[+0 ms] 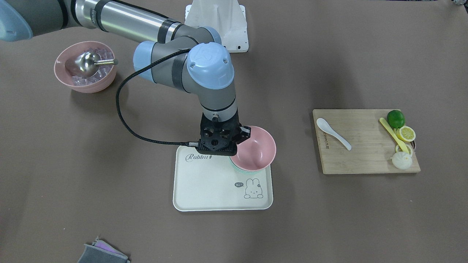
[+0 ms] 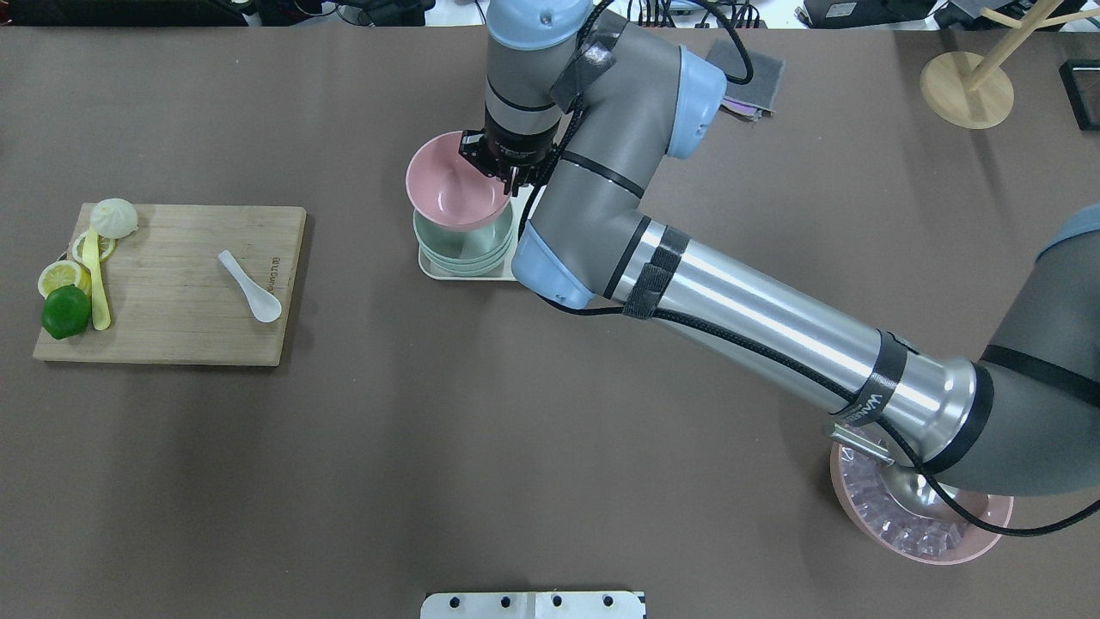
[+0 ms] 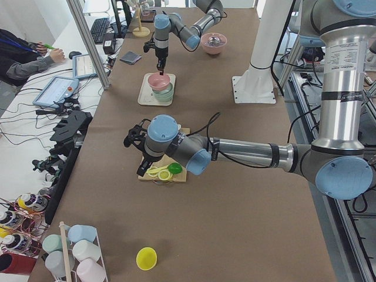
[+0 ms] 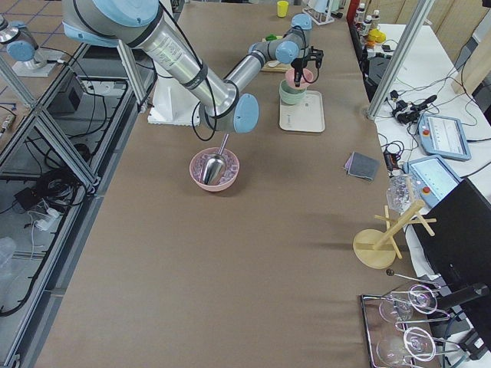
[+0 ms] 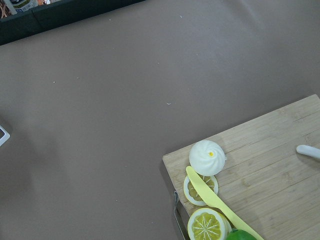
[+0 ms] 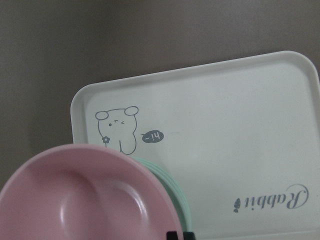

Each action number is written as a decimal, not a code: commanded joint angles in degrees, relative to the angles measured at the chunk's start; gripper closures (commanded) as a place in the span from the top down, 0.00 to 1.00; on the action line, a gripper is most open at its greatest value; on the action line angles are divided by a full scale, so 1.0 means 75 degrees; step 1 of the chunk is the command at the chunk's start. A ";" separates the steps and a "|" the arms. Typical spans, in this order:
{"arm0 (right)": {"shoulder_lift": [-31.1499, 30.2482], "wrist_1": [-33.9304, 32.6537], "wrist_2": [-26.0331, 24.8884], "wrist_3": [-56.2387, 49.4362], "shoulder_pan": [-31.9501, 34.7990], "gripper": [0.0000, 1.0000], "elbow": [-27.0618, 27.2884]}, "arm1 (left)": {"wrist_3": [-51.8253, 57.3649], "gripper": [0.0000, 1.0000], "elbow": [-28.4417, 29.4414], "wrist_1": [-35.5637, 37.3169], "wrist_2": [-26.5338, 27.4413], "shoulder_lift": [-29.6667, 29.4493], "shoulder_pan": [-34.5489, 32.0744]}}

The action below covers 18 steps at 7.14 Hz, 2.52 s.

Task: Stack pink bowl on green and place spoon
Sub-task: 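Lift the pink bowl with the right gripper and carry it over the green bowl, then lower the pink bowl into the green bowl and open the right gripper, then withdraw the right arm away while the left arm reaches toward the cutting board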

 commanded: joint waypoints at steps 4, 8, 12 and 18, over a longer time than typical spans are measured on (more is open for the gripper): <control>0.0049 0.0472 -0.0077 -0.0080 -0.0171 0.00 -0.0655 | -0.0001 0.98 0.0001 -0.0005 0.0000 0.0001 0.0000; 0.0037 0.0498 -0.0042 -0.0196 -0.0219 0.00 -0.0657 | -0.0001 0.98 -0.0011 -0.0005 0.0000 0.0001 0.0000; 0.0014 0.0521 -0.0007 -0.0397 -0.0195 0.99 -0.0633 | -0.0001 0.98 0.0001 -0.0005 0.0000 0.0001 0.0000; -0.2309 0.0556 0.1096 -0.3331 0.1793 1.00 0.0940 | -0.5470 0.99 -0.0360 0.0066 0.0465 -0.0221 0.1307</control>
